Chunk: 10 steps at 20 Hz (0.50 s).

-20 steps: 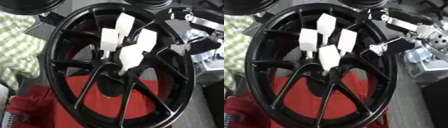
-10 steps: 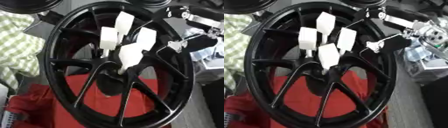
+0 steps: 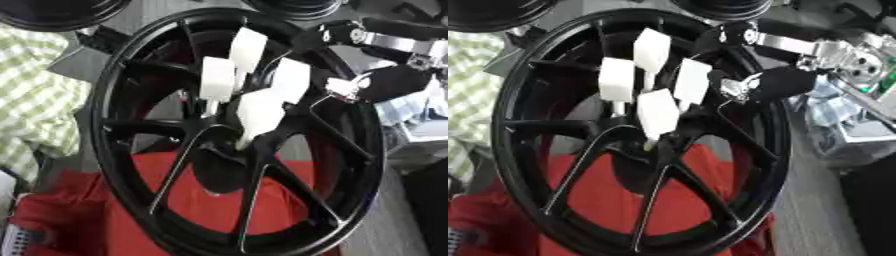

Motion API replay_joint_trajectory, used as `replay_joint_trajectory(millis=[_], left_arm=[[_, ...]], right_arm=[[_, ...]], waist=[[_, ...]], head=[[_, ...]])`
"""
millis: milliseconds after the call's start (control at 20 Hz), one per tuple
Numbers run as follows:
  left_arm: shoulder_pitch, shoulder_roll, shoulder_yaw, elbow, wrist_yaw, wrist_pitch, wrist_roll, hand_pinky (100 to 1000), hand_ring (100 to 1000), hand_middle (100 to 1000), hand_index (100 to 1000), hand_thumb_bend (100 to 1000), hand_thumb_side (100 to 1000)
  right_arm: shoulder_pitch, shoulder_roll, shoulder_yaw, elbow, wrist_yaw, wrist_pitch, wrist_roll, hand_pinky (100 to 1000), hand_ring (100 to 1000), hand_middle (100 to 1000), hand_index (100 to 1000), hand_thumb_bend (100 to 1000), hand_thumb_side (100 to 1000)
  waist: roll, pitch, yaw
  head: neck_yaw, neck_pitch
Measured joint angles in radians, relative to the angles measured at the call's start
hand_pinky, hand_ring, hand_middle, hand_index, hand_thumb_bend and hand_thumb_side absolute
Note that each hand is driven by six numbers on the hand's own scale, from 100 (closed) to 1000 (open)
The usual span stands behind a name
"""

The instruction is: Pull the pin out of the wheel hub.

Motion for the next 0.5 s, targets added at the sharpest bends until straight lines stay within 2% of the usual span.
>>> replay_joint_trajectory(millis=[350,500], left_arm=[[0.002,-0.005,0.0,0.0,0.002,0.002,0.001,599,693,596,749,100,738],[0.005,-0.008,0.0,0.0,0.002,0.003,0.002,599,692,595,749,100,737]], right_arm=[[-0.023,0.0,-0.002,0.0,-0.007,0.034,-0.01,964,955,940,921,100,561],[-0.024,0.0,-0.002,0.0,0.014,0.044,-0.03,964,952,930,923,100,472]], waist=[[0.0,-0.01,-0.002],[0.0,-0.01,-0.004]], head=[[0.005,0.01],[0.009,0.017]])
